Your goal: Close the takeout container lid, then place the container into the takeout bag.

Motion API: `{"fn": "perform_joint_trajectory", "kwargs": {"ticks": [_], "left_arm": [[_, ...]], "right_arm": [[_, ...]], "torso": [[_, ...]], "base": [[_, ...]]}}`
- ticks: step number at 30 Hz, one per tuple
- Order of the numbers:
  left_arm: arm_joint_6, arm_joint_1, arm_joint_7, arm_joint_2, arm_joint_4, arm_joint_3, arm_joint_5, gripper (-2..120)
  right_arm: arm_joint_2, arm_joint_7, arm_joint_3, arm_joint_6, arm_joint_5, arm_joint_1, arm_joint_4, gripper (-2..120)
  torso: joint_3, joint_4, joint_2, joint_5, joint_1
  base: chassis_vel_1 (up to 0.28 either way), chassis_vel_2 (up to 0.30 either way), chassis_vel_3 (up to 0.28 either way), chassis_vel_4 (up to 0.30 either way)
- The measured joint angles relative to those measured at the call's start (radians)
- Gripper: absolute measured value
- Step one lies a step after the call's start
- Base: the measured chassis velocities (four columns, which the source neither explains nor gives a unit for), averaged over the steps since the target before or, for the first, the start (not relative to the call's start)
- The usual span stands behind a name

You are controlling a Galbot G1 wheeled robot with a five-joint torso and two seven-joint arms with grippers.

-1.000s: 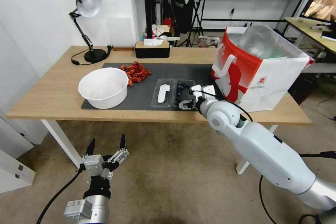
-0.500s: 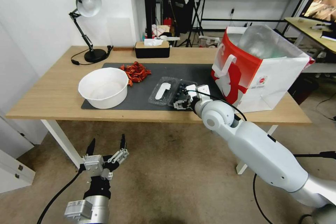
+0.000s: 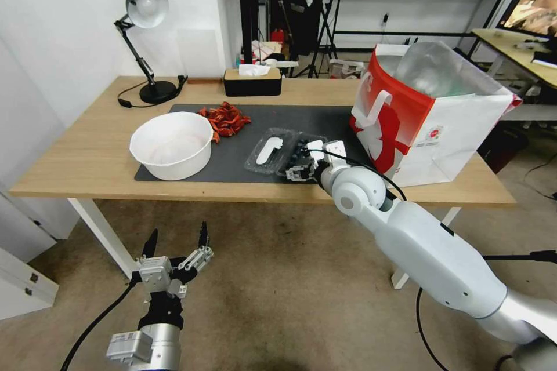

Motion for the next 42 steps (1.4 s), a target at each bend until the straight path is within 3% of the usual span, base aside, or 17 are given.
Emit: {"fn": "perform_joint_trajectory", "kwargs": {"ticks": [6, 17, 20, 23, 24, 27, 28, 34, 40, 42], "left_arm": [[0.000, 0.002, 0.000, 0.003, -0.004, -0.003, -0.002, 100], [0.002, 0.004, 0.000, 0.012, -0.015, -0.007, -0.016, 100], [0.005, 0.002, 0.001, 0.018, -0.017, -0.009, -0.022, 100], [0.008, 0.002, 0.003, 0.027, -0.024, -0.010, -0.026, 100], [0.008, 0.002, 0.003, 0.027, -0.024, -0.010, -0.026, 100], [0.010, 0.002, 0.005, 0.038, -0.026, -0.012, -0.034, 100], [0.010, 0.002, 0.005, 0.038, -0.026, -0.012, -0.034, 100], [0.012, 0.000, 0.008, 0.059, -0.025, -0.012, -0.048, 100], [0.012, -0.002, 0.010, 0.067, -0.021, -0.009, -0.053, 100], [0.010, -0.005, 0.012, 0.070, -0.020, -0.008, -0.058, 100]], "right_arm": [[-0.014, 0.001, 0.052, 0.000, -0.018, -0.018, 0.032, 100], [-0.059, -0.046, 0.279, 0.047, -0.120, -0.156, 0.225, 100], [-0.075, -0.072, 0.356, 0.129, -0.172, -0.251, 0.291, 100], [-0.081, -0.123, 0.457, 0.275, -0.265, -0.430, 0.371, 100], [-0.081, -0.123, 0.457, 0.275, -0.265, -0.430, 0.371, 100], [-0.053, -0.172, 0.514, 0.421, -0.385, -0.579, 0.428, 100], [-0.053, -0.172, 0.514, 0.421, -0.385, -0.579, 0.428, 100], [0.082, -0.222, 0.545, 0.616, -0.648, -0.826, 0.497, 100], [0.172, -0.244, 0.549, 0.723, -0.764, -0.922, 0.510, 100], [0.242, -0.269, 0.549, 0.832, -0.838, -0.994, 0.501, 100]], "torso": [[0.000, 0.0000, 0.000, -0.0001, 0.000], [0.000, 0.0001, 0.000, -0.0001, 0.000], [0.000, 0.0001, 0.000, -0.0003, 0.000], [0.000, -0.0005, 0.000, 0.0000, 0.000], [0.000, -0.0005, 0.000, 0.0000, 0.000], [0.000, 0.0001, 0.000, -0.0004, 0.000], [0.000, 0.0001, 0.000, -0.0004, 0.000], [0.000, 0.0001, 0.000, -0.0002, 0.000], [0.000, -0.0001, 0.000, -0.0003, 0.000], [0.000, 0.0002, 0.000, -0.0007, 0.000]], "base": [[0.000, 0.000, 0.000, 0.000], [0.000, 0.000, 0.000, 0.000], [0.000, 0.000, 0.000, 0.000], [0.000, 0.000, 0.000, 0.000], [0.000, 0.000, 0.000, 0.000], [0.000, 0.000, 0.000, 0.000], [0.000, 0.000, 0.000, 0.000], [0.000, 0.000, 0.000, 0.000], [0.000, 0.000, 0.000, 0.000], [0.000, 0.000, 0.000, 0.000]]}}
